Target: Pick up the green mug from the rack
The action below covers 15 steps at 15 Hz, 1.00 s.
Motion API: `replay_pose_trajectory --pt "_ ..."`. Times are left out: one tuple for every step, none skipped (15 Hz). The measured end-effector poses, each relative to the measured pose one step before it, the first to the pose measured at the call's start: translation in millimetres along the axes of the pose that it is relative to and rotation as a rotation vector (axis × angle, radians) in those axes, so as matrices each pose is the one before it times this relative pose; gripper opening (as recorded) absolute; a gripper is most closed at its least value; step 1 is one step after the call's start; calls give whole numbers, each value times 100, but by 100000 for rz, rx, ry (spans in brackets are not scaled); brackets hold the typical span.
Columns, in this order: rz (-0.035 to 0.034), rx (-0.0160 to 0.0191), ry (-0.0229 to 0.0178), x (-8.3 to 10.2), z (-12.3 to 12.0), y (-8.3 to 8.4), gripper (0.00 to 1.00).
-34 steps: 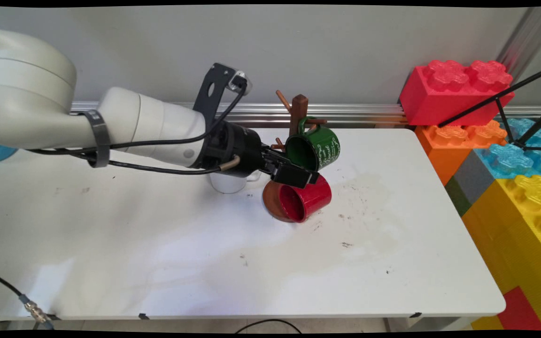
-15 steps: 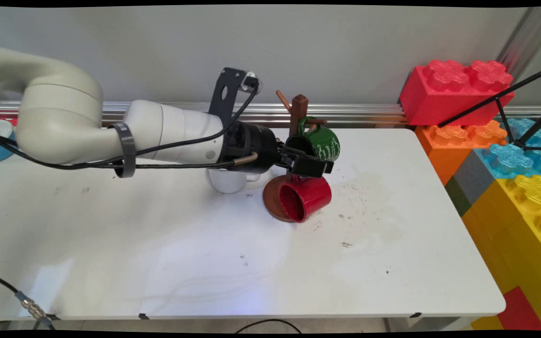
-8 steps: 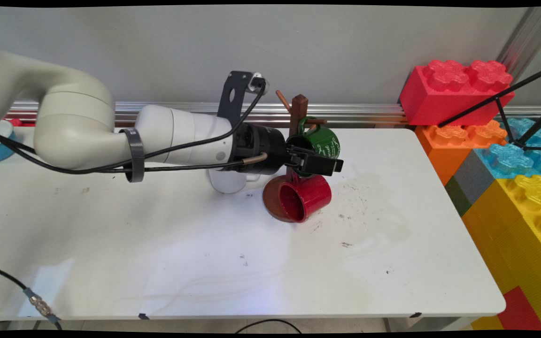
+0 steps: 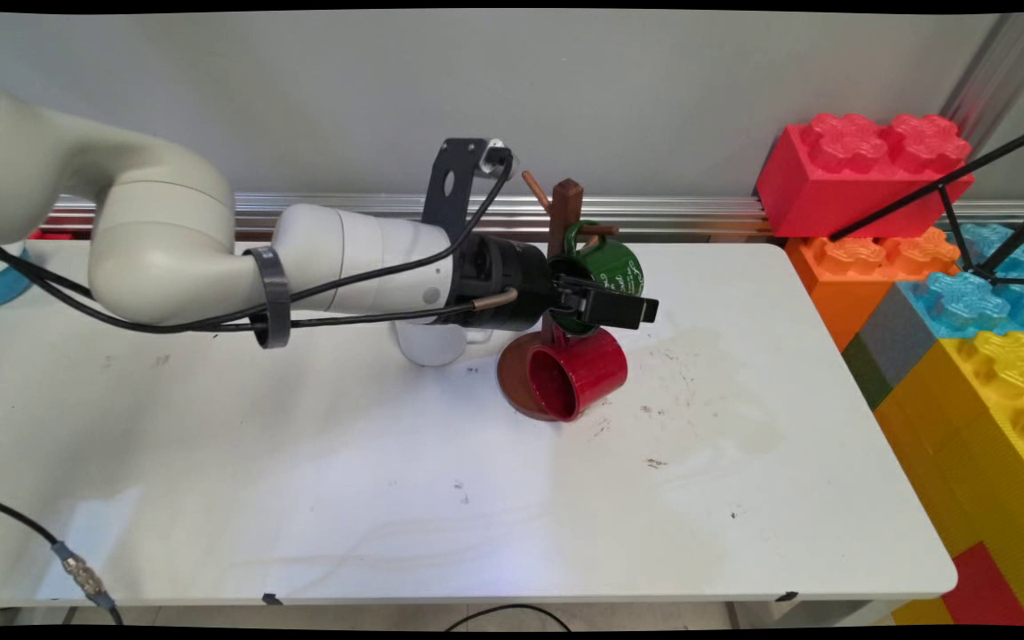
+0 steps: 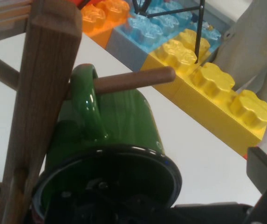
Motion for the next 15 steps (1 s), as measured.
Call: replay_pose_trajectory --pt "-444 197 48 -37 110 -39 100" --pt "-434 193 -18 -39 90 -52 100" --pt "-206 -2 28 -16 38 -15 100" --pt "-433 107 -39 -47 89 -49 100" --pt "-433 41 22 -35 65 -59 100" --pt "-479 88 -52 -48 47 -55 100" --pt "-468 57 -58 -27 39 -40 100" --pt "-263 -108 -29 -5 31 -3 100" --pt "-365 -211 -6 -11 22 14 100" --pt "-245 -167 16 -5 -4 9 100" --pt "-328 -187 -12 -8 -16 1 100" --pt "-356 -177 -5 -4 -38 -11 100" --pt "-301 -227 -33 -4 -30 -3 100" --pt "-238 -136 3 7 -33 -14 100" --pt "-214 -160 10 12 -43 0 100"
